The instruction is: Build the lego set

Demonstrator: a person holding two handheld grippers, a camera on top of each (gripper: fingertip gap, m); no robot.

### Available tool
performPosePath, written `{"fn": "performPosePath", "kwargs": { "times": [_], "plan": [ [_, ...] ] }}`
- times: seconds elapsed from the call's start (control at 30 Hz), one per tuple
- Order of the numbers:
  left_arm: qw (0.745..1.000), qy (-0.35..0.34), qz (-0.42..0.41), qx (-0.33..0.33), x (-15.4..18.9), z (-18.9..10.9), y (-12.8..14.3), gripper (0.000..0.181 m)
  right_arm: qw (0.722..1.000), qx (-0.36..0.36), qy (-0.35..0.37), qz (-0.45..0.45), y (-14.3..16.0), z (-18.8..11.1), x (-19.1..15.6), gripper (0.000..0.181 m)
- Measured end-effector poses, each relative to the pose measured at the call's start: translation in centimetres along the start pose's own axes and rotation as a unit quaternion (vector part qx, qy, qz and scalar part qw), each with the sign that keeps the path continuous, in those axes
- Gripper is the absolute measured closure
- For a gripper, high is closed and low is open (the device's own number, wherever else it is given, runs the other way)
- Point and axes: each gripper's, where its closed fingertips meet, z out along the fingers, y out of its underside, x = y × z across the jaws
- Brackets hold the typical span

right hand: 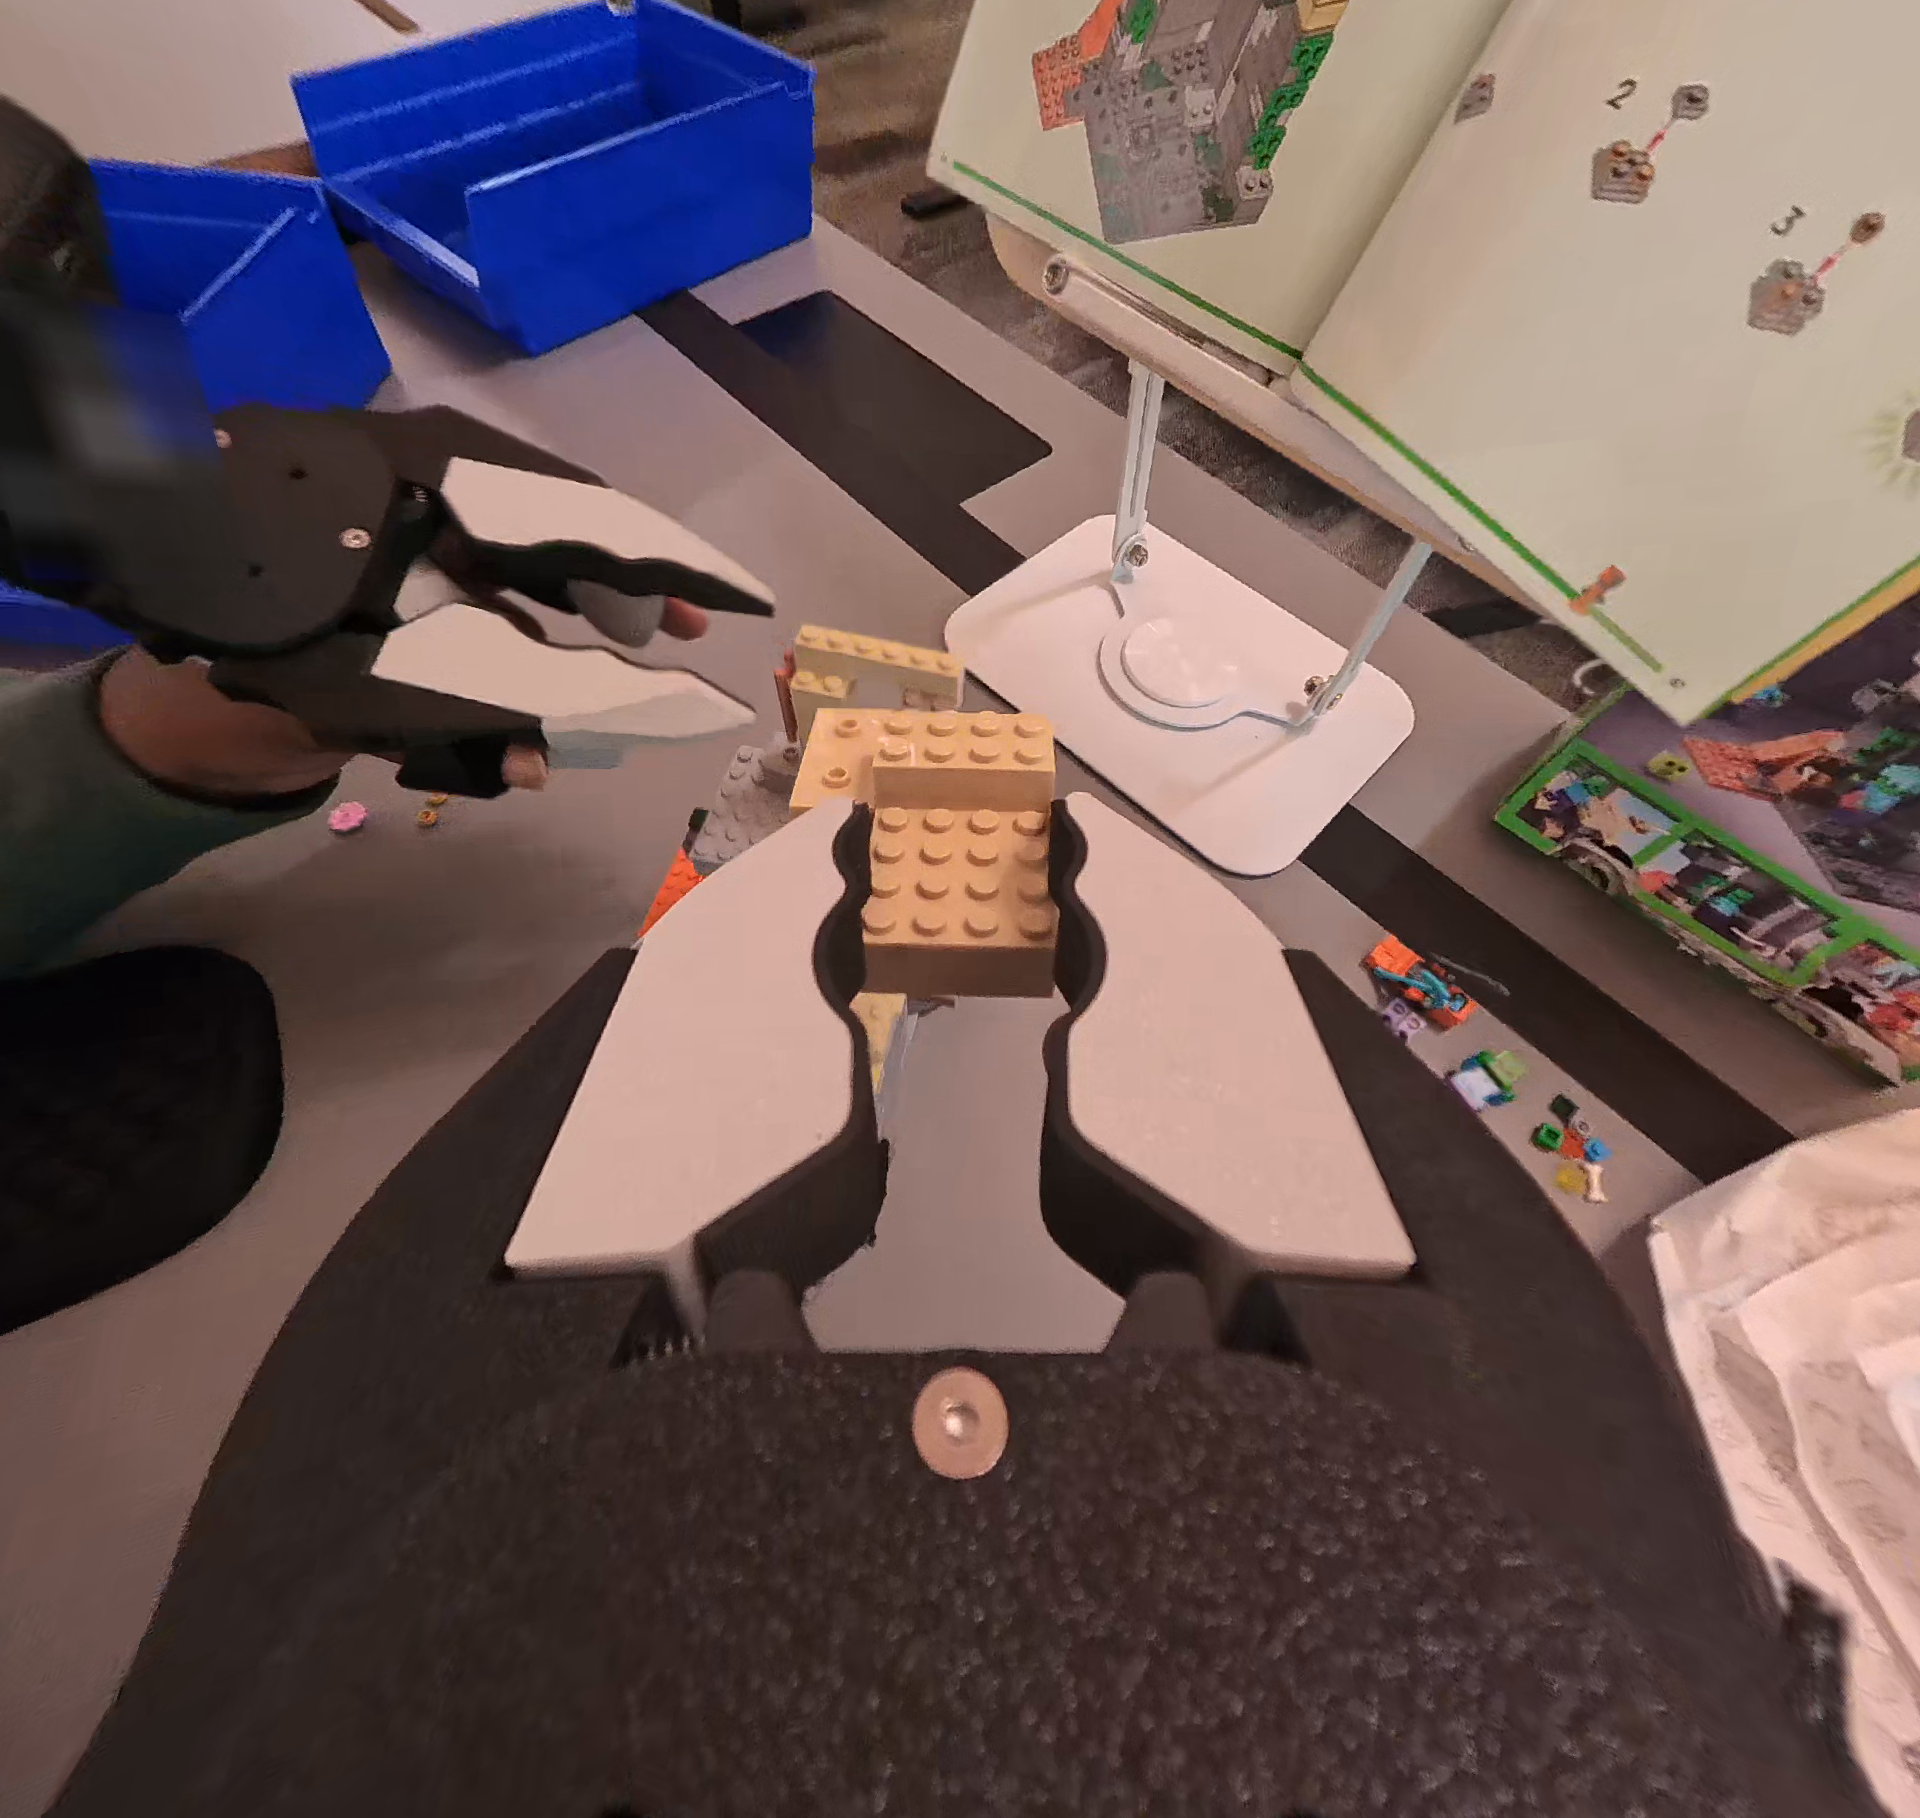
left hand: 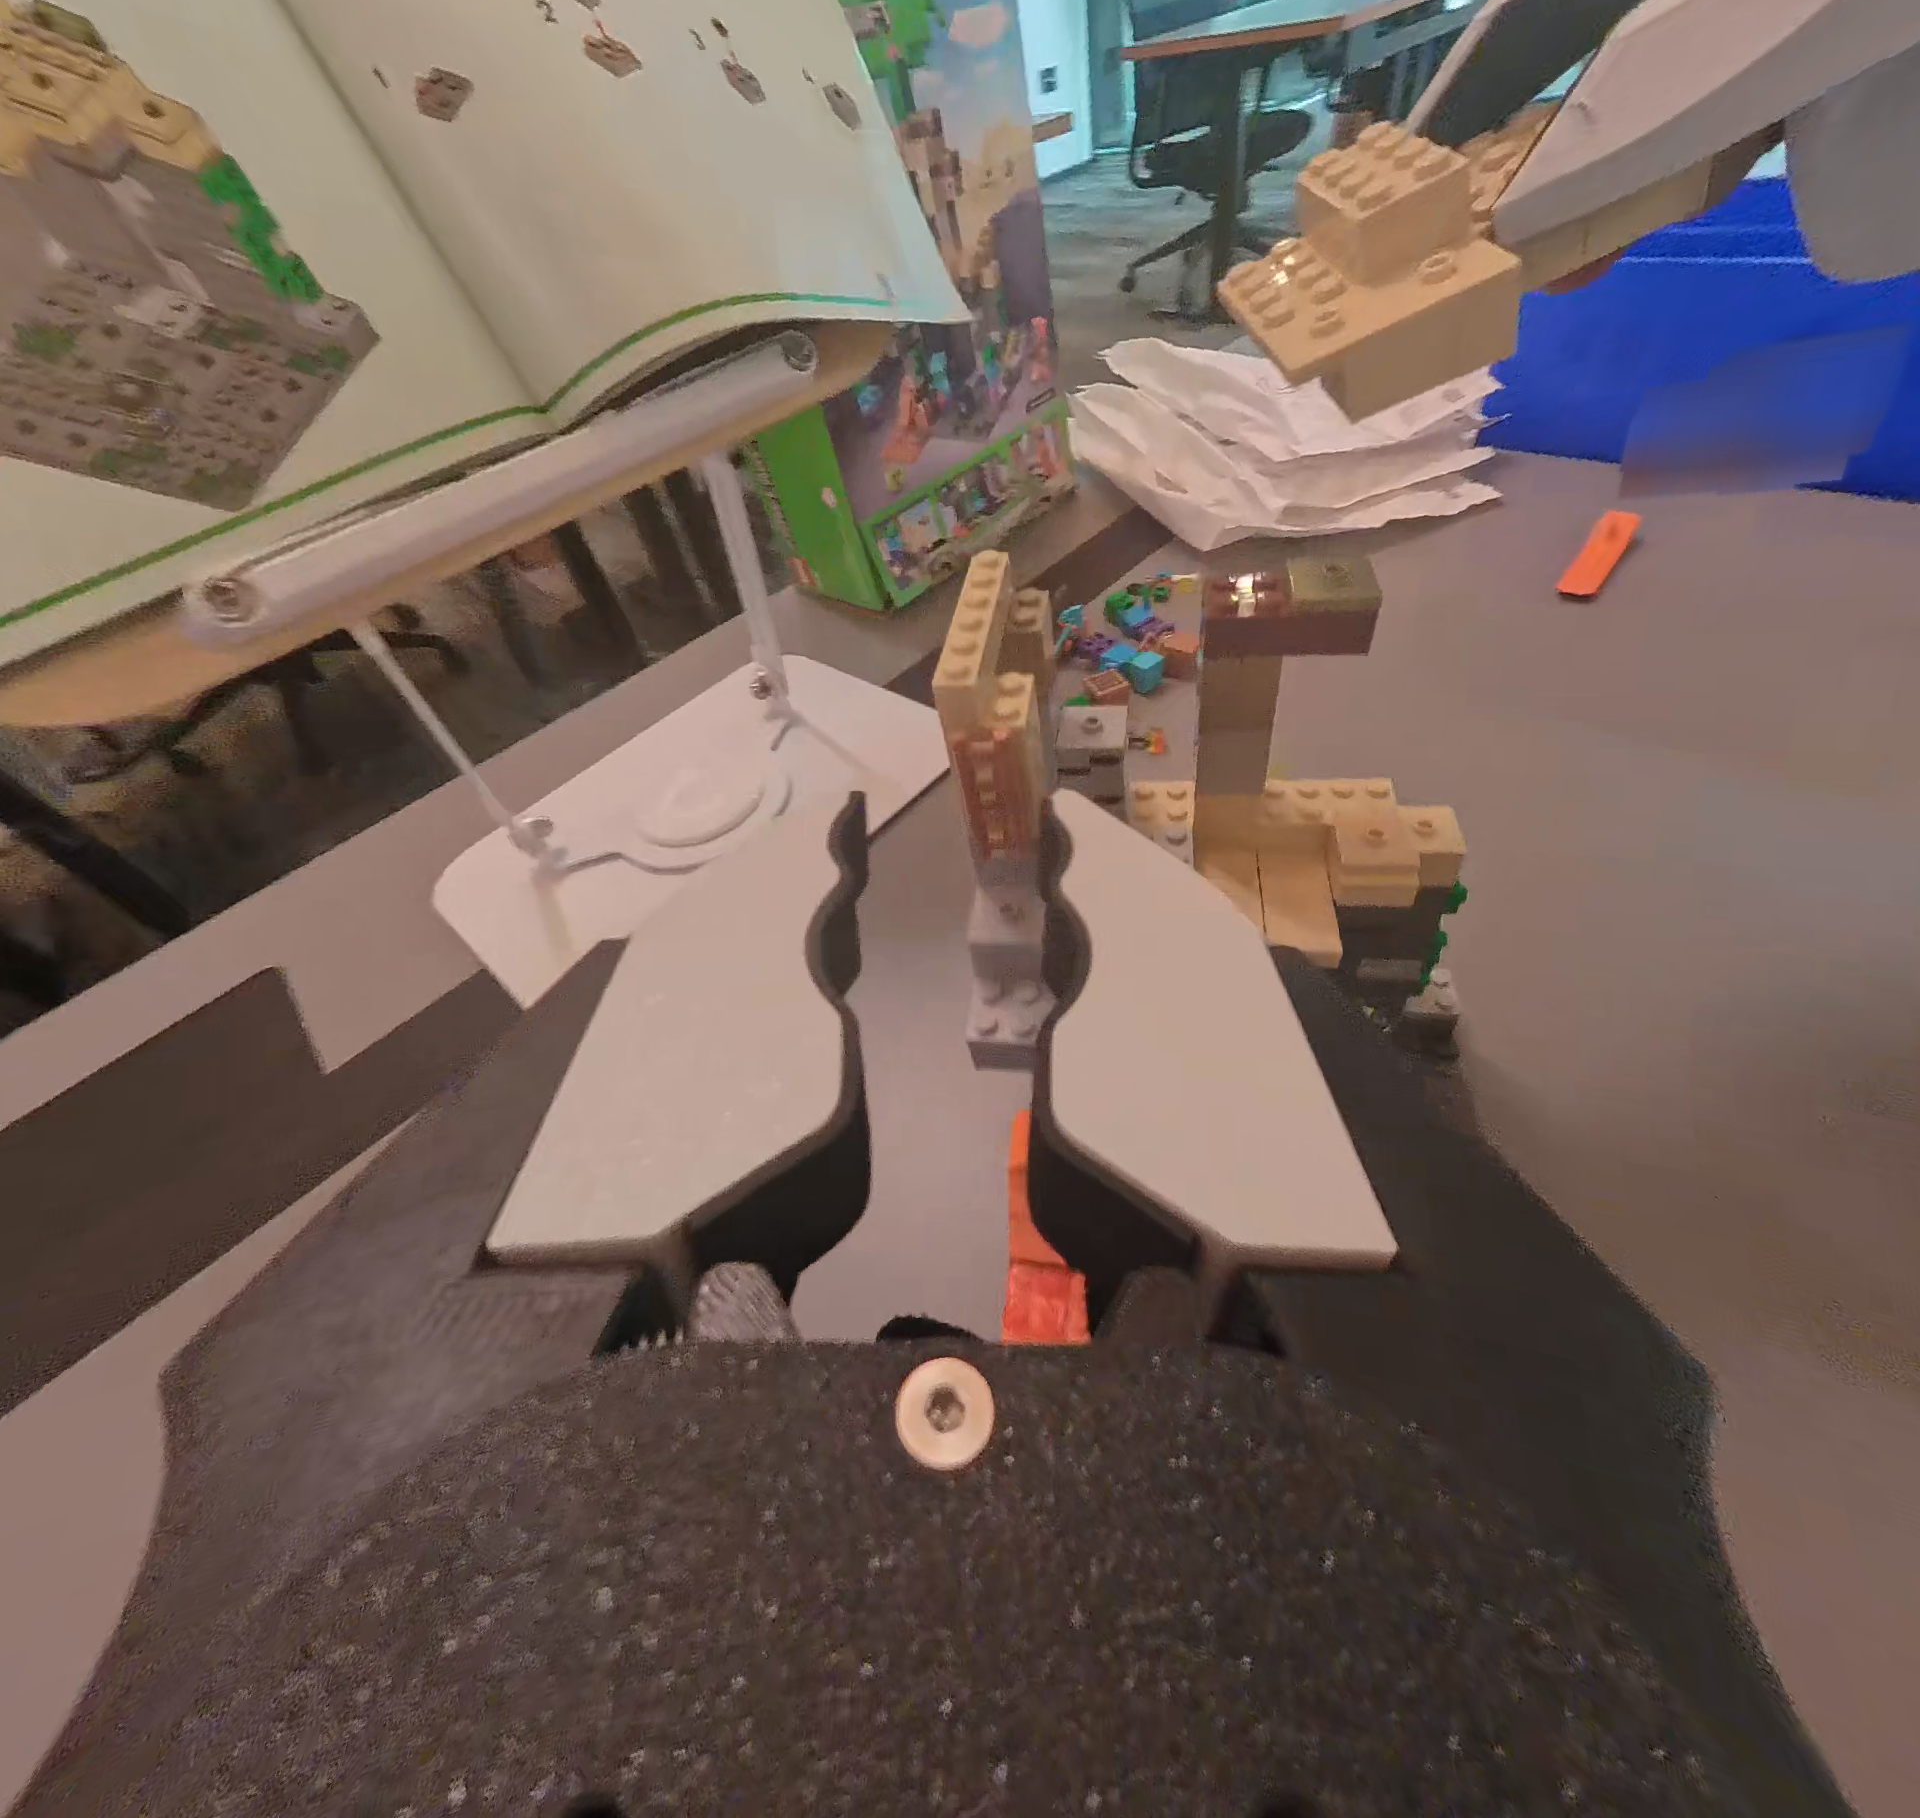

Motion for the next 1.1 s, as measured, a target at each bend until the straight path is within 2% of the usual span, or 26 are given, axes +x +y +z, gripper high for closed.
{"fn": "performPosePath", "kwargs": {
  "times": [0.07,0.13,0.23,0.37,0.63,0.83,1.1],
  "plan": [
    [0.999,0.036,-0.02,-0.003,0.2,1.2,-0.1,0.139,1.0,-0.019,0.006,-0.007,-0.6,0.9,-0.2,0.149],
    [0.998,0.054,-0.028,-0.013,0.3,2.3,0.3,0.137,0.999,-0.038,0.009,-0.005,-0.9,1.8,-0.3,0.149],
    [0.998,0.052,-0.012,-0.027,0.4,3.0,1.1,0.148,0.998,-0.057,0.0,0.016,-1.1,3.1,-0.5,0.149],
    [0.999,0.042,0.008,-0.023,1.0,3.0,1.3,0.161,0.997,-0.064,-0.01,0.045,-0.9,4.2,-0.7,0.149],
    [0.999,0.023,0.028,-0.029,0.7,2.3,1.0,0.154,0.996,-0.038,-0.011,0.082,0.4,5.2,-0.8,0.149],
    [0.999,0.016,0.038,-0.005,0.6,0.9,-1.3,0.152,0.996,-0.017,-0.002,0.093,0.8,5.3,-0.5,0.149],
    [0.999,0.015,0.043,-0.006,1.1,1.6,-1.6,0.152,0.996,0.0,0.015,0.084,1.5,5.6,-0.5,0.149]
  ]
}}
